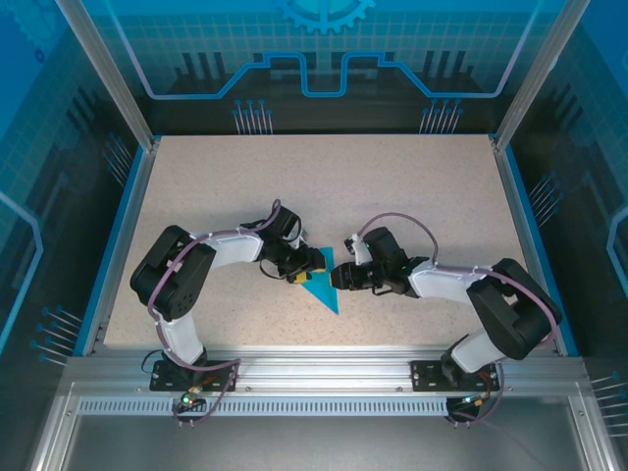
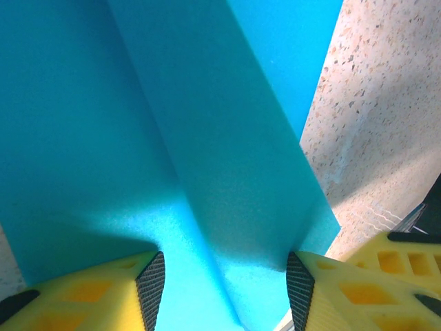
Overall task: Fold a paper plane with a square sheet of paper (fold left side to right side)
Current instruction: Fourth fold the wing at the center of the table.
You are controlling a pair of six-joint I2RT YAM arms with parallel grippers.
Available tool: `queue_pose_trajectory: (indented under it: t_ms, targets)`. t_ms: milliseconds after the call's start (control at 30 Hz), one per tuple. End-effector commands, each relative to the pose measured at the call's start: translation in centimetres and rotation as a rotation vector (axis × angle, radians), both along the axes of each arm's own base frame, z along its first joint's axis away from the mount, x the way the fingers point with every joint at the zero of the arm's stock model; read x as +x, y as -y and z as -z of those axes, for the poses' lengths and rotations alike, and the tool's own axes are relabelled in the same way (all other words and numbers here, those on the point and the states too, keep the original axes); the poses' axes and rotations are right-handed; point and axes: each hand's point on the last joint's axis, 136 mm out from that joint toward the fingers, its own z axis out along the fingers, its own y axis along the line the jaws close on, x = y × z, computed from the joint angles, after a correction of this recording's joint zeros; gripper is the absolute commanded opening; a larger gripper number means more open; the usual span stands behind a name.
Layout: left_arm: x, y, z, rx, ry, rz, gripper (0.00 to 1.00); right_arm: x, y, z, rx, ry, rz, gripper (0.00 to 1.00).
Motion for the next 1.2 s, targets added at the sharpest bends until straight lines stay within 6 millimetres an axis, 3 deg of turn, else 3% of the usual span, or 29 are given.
queue_pose_trajectory:
  t_ms: [0,267,667,1167]
  targets:
    - [-0.9,-0.9,1.5,0.073,-0.034,0.006,0.54,0.9,-1.1,-0.6,0.065,-0.020,-0.010,0.33]
    - [-0.9,-0.9,1.4,0.071,-0.033,0.006,0.54,0.9,-1.9,-0.1,0.082,-0.047,-0.026,0.32]
    - [-0.8,-1.0,1.5,0.077,-0.033,0.007,0.54,0.9,-1.1,1.2,0.012,-0.062,-0.014,0.14]
    - [-0.8,-0.9,1.4,0.078,-0.033,0.012,0.54,1.1,-0.2,2.8,-0.084,-0.083,-0.006,0.14]
